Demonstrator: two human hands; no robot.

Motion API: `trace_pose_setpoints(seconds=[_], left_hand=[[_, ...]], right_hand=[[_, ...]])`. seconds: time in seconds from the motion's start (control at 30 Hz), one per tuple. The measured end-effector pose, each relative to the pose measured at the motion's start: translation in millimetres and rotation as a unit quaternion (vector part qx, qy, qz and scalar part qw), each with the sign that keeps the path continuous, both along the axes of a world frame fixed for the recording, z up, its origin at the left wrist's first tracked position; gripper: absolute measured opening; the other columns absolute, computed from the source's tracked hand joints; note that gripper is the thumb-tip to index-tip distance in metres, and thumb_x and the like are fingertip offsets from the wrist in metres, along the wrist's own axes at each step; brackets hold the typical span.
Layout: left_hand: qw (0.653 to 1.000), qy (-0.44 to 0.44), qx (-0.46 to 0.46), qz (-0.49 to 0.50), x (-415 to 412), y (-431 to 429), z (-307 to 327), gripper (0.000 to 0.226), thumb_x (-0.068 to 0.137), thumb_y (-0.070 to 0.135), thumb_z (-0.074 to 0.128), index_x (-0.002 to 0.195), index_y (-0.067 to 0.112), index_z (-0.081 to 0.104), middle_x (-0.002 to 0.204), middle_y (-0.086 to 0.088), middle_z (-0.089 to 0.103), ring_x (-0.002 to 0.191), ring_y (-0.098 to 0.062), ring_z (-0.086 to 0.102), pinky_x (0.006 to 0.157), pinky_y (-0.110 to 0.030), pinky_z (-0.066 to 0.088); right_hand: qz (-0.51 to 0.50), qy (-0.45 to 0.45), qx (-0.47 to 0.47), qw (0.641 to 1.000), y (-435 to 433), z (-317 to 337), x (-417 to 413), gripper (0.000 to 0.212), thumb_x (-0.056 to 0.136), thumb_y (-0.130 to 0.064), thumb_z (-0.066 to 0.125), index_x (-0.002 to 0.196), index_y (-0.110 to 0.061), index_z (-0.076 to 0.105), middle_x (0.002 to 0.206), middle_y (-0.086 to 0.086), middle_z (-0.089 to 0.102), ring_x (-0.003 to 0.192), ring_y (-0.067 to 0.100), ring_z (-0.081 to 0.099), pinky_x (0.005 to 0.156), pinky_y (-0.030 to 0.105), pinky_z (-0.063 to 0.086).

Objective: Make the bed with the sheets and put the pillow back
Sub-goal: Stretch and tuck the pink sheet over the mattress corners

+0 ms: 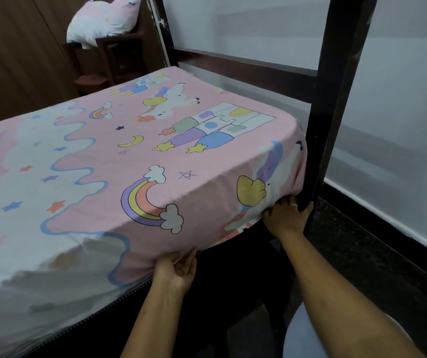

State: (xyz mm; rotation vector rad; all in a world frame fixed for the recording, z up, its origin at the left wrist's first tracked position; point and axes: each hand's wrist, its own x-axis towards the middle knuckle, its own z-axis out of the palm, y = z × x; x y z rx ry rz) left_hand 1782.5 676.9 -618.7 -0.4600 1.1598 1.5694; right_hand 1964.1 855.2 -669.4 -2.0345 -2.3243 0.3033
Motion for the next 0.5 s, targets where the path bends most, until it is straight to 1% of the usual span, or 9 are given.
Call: trace_pose_setpoints(seconds=[0.07, 0.17, 0.2, 0.23, 0.3, 0.37, 0.4, 0.43, 0.5], left_hand=[[1.0, -0.002, 0.0, 0.003, -2.3, -0.9, -1.2, 0.021, 0.096, 0.002, 0.032, 0.08, 0.002, 0.046, 0.111, -0.019, 0.053, 0.079, -0.029, 0.058, 0.061, -0.032, 0.049], [1.0, -0.019, -0.006, 0.002, -8.6, -0.8, -2.4, 0.017, 0.097, 0.001, 0.034, 0.084, 0.003, 0.045, 0.112, -0.019, 0.054, 0.1, -0.031, 0.06, 0.06, -0.033, 0.051], [1.0, -0.018, -0.01, 0.002, -10.7, 0.1, -3.5, 0.016, 0.097, 0.001, 0.034, 0.084, 0.003, 0.044, 0.11, -0.02, 0.054, 0.1, -0.031, 0.06, 0.059, -0.034, 0.051], [1.0, -0.015, -0.014, 0.003, -11.6, 1.5, -4.7, 0.017, 0.097, 0.0, 0.034, 0.085, 0.002, 0.045, 0.107, -0.02, 0.055, 0.094, -0.032, 0.061, 0.055, -0.035, 0.053], [1.0, -0.001, -0.021, 0.005, -10.2, 5.1, -6.4, 0.02, 0.097, -0.002, 0.033, 0.083, 0.0, 0.046, 0.092, -0.021, 0.056, 0.078, -0.031, 0.058, 0.038, -0.029, 0.051], [0.999, 0.024, -0.04, 0.0, -8.4, 8.3, -9.2, 0.023, 0.097, -0.005, 0.031, 0.081, -0.003, 0.048, 0.082, -0.019, 0.055, 0.071, -0.027, 0.055, 0.033, -0.028, 0.048], [0.998, 0.04, -0.049, -0.004, -7.7, 9.7, -10.9, 0.024, 0.097, -0.006, 0.03, 0.082, -0.004, 0.049, 0.08, -0.018, 0.054, 0.07, -0.026, 0.054, 0.042, -0.027, 0.052], [0.997, 0.054, -0.055, -0.005, -8.2, 11.4, -13.9, 0.024, 0.096, -0.007, 0.029, 0.083, -0.005, 0.049, 0.08, -0.017, 0.053, 0.069, -0.026, 0.053, 0.058, -0.025, 0.056], [0.995, 0.075, -0.065, -0.002, -11.6, 16.9, -20.3, 0.024, 0.094, -0.01, 0.031, 0.086, -0.003, 0.052, 0.081, -0.015, 0.053, 0.07, -0.026, 0.052, 0.089, -0.03, 0.051]], right_hand=[[-0.014, 0.015, -0.017, 1.0, 6.3, -2.6, -3.5, 0.055, 0.096, -0.04, 0.022, 0.149, -0.024, 0.029, 0.154, -0.002, 0.026, 0.145, 0.02, 0.008, 0.109, 0.067, -0.002], [-0.017, 0.011, -0.057, 0.998, 15.9, 1.4, -7.1, 0.058, 0.097, -0.043, 0.023, 0.152, -0.029, 0.012, 0.159, -0.004, 0.012, 0.146, 0.023, -0.003, 0.109, 0.066, -0.003], [-0.019, 0.012, -0.064, 0.998, 18.6, 2.2, -7.4, 0.058, 0.097, -0.044, 0.024, 0.152, -0.031, 0.01, 0.159, -0.004, 0.011, 0.146, 0.024, -0.004, 0.109, 0.066, -0.002], [-0.023, 0.011, -0.063, 0.998, 20.8, 2.1, -7.1, 0.059, 0.096, -0.044, 0.026, 0.151, -0.032, 0.01, 0.159, -0.005, 0.013, 0.146, 0.025, -0.003, 0.109, 0.066, 0.0], [-0.025, -0.001, -0.062, 0.998, 23.0, 2.7, -6.5, 0.059, 0.096, -0.045, 0.028, 0.151, -0.033, 0.011, 0.157, -0.005, 0.018, 0.145, 0.027, 0.001, 0.109, 0.065, 0.003], [-0.02, -0.007, -0.063, 0.998, 23.7, 3.2, -5.7, 0.06, 0.095, -0.048, 0.028, 0.151, -0.034, 0.012, 0.157, -0.005, 0.019, 0.145, 0.027, 0.004, 0.109, 0.065, 0.003], [-0.018, -0.002, -0.064, 0.998, 23.7, 2.8, -4.5, 0.06, 0.095, -0.049, 0.028, 0.151, -0.034, 0.012, 0.157, -0.005, 0.02, 0.145, 0.027, 0.004, 0.109, 0.065, 0.003], [-0.017, 0.006, -0.063, 0.998, 22.9, 3.0, -3.2, 0.059, 0.095, -0.049, 0.028, 0.151, -0.033, 0.013, 0.156, -0.005, 0.021, 0.145, 0.027, 0.004, 0.109, 0.065, 0.002], [-0.007, 0.026, -0.069, 0.997, 23.1, 5.1, 0.6, 0.059, 0.096, -0.048, 0.029, 0.151, -0.033, 0.013, 0.157, -0.006, 0.02, 0.145, 0.026, 0.004, 0.109, 0.065, 0.001]])
